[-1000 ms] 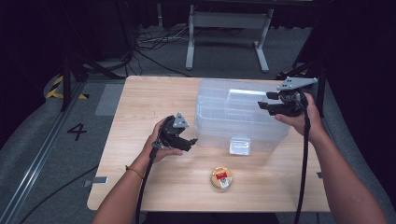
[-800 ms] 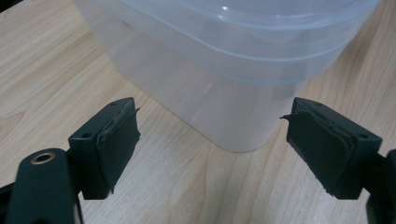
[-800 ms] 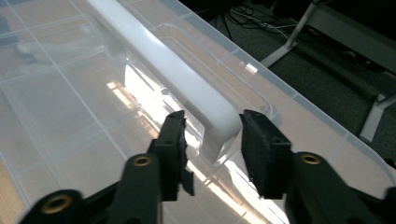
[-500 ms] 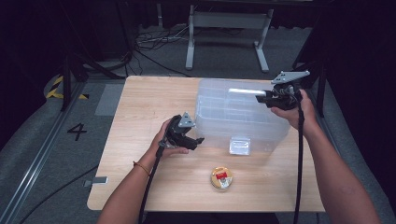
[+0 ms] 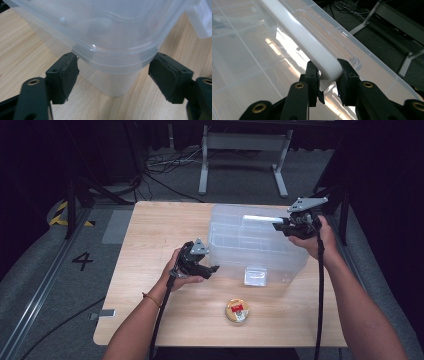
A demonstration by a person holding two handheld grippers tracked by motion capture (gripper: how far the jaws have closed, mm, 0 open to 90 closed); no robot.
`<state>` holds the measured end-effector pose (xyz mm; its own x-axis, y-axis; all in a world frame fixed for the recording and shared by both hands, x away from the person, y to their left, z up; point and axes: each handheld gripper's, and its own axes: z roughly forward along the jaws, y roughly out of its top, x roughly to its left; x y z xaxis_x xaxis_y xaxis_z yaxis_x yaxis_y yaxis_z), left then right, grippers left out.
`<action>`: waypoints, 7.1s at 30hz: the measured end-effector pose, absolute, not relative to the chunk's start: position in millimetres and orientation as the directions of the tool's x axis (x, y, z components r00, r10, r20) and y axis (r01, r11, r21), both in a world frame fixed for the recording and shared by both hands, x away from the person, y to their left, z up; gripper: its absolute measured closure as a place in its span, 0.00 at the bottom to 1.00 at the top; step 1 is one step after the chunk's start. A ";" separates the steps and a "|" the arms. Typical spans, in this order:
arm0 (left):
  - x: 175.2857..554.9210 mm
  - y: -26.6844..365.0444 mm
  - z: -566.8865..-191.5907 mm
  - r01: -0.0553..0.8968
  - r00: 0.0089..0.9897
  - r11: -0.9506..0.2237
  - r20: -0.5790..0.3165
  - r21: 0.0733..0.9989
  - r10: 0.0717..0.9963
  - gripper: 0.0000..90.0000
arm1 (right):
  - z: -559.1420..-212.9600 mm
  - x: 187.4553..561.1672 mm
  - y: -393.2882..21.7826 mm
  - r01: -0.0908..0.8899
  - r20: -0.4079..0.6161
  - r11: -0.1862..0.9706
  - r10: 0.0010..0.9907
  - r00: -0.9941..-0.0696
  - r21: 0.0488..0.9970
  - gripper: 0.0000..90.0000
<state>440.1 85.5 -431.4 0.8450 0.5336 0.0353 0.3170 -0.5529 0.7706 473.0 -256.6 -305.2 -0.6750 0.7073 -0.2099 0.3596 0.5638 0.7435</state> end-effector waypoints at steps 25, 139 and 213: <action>423.9 107.7 -431.9 0.331 0.844 -0.522 0.001 0.786 0.537 0.35 | -305.2 468.3 -240.0 0.333 -0.224 0.591 0.675 -0.703 0.735 0.81; 409.3 124.9 -409.9 0.241 0.838 -0.428 0.037 0.871 0.545 1.00 | -339.5 355.4 -356.9 0.250 -0.169 0.459 0.696 -0.698 0.853 0.33; 402.0 78.8 -411.9 0.115 0.917 -0.623 0.158 0.773 0.366 0.71 | -311.2 415.2 -312.0 0.122 -0.285 0.356 0.875 -0.390 0.926 0.60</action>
